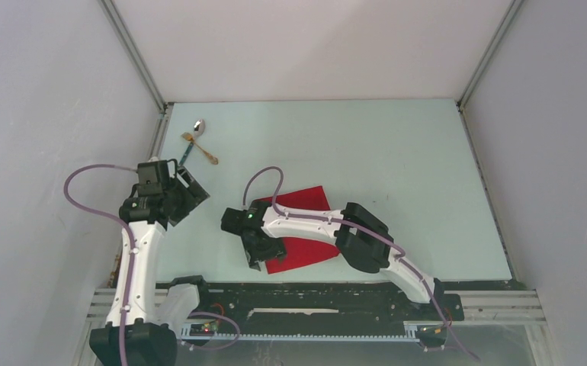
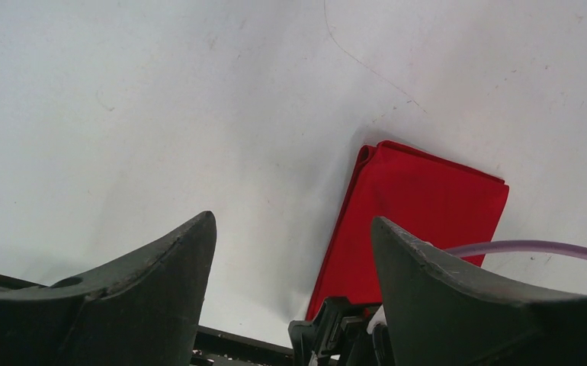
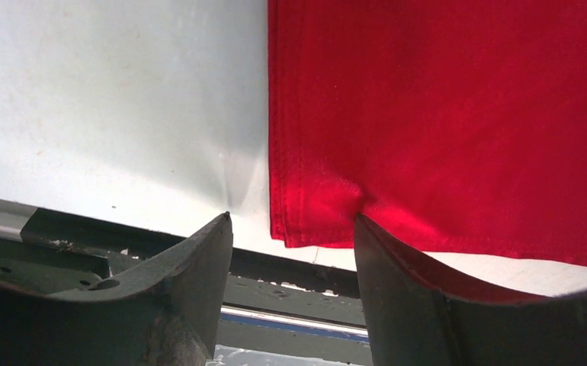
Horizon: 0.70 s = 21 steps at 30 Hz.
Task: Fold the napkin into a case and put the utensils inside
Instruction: Pick up the lower triangle-folded napkin from the center of the board.
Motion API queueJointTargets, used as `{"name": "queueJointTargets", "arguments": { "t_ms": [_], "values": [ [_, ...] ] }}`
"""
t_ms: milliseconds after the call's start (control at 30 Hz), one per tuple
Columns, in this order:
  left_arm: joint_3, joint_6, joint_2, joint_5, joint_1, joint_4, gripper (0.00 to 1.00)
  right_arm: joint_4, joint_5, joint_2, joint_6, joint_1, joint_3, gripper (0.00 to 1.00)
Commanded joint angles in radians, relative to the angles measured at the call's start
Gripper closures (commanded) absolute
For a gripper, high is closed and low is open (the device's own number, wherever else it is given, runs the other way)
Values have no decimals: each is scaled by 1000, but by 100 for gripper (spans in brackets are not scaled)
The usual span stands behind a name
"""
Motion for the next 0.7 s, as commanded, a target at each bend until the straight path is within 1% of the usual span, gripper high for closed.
{"name": "queueJointTargets", "arguments": {
  "t_ms": [0, 133, 233, 433, 500, 533, 567, 667],
  "values": [
    [23, 30, 13, 1, 10, 22, 20, 4, -27, 22, -8, -17, 32, 33],
    [19, 31, 17, 9, 11, 25, 20, -3, -8, 49, -6, -22, 30, 34],
    [17, 34, 15, 10, 10, 25, 20, 20, 28, 56, 2, -16, -15, 37],
    [9, 36, 7, 5, 11, 25, 20, 49, 109, 78, 8, 4, -86, 57],
    [5, 35, 3, 7, 10, 25, 20, 42, 155, 87, 9, 9, -87, 60],
    [3, 33, 3, 8, 11, 26, 20, 42, 172, 87, 6, 12, -91, 63],
    [0, 32, 3, 13, 11, 28, 20, 45, 187, 82, 3, 11, -95, 68],
    [-23, 36, 13, 48, 11, 46, 19, 87, 224, 40, -28, 11, -116, 87]
  ]
}}
